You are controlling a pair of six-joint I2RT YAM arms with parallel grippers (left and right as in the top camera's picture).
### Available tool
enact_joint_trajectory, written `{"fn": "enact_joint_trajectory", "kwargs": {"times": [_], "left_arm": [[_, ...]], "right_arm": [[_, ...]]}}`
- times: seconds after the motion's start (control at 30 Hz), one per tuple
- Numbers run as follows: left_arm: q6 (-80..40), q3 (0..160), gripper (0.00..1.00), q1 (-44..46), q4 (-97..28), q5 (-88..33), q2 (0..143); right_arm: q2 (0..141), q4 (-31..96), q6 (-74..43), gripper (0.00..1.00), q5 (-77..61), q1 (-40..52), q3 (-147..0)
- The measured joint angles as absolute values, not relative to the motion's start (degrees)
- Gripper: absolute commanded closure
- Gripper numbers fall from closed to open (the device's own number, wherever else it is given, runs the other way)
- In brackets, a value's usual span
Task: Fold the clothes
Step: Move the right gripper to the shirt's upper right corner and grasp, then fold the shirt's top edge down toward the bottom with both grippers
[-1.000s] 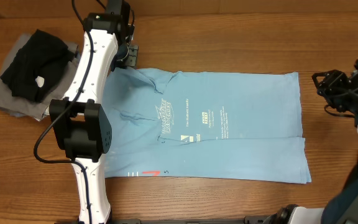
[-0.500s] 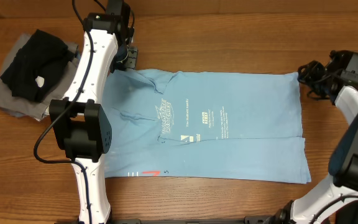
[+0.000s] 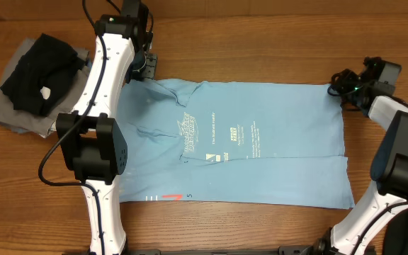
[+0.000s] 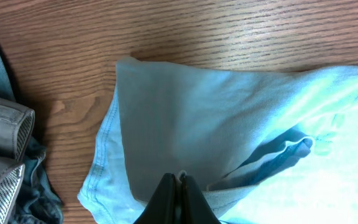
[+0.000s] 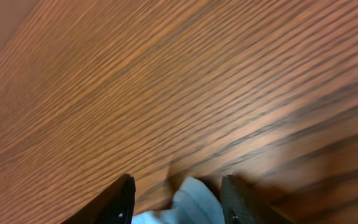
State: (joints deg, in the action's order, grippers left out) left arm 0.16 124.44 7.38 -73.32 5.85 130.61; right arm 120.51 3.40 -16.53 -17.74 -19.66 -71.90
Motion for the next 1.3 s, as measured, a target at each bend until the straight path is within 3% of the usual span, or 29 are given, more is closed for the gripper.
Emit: {"fn": "enact_joint_trajectory", "kwargs": {"times": [0.1, 0.23, 0.47, 0.73, 1.1, 1.3], "left_arm": [[-0.01, 124.44, 0.96, 7.38, -73.34, 5.82, 130.61], [-0.03, 124.44, 0.96, 7.38, -73.34, 5.61, 130.61], [-0.03, 124.44, 0.96, 7.38, -73.60, 5.61, 130.61], [-0.03, 124.44, 0.96, 7.38, -74.11, 5.61, 130.61], [-0.03, 126.06, 0.96, 6.15, -77.32, 5.58, 130.34], [-0.34, 126.26, 0.96, 4.91, -83.81, 4.58, 128.86]], "right_arm": [[120.51, 3.55, -16.47, 0.52, -17.08, -18.83, -71.92], [120.51, 4.82, -16.45, 0.62, -14.85, -18.13, -71.99], [120.51, 5.76, -16.38, 0.95, -13.06, -18.02, -72.01], [119.96, 8.23, -16.27, 0.96, -13.08, -18.22, -72.05], [109.14, 18.70, -16.45, 0.96, -13.13, -18.72, -72.20], [108.40, 25.98, -18.74, 0.96, -13.15, -18.94, -72.36]]}}
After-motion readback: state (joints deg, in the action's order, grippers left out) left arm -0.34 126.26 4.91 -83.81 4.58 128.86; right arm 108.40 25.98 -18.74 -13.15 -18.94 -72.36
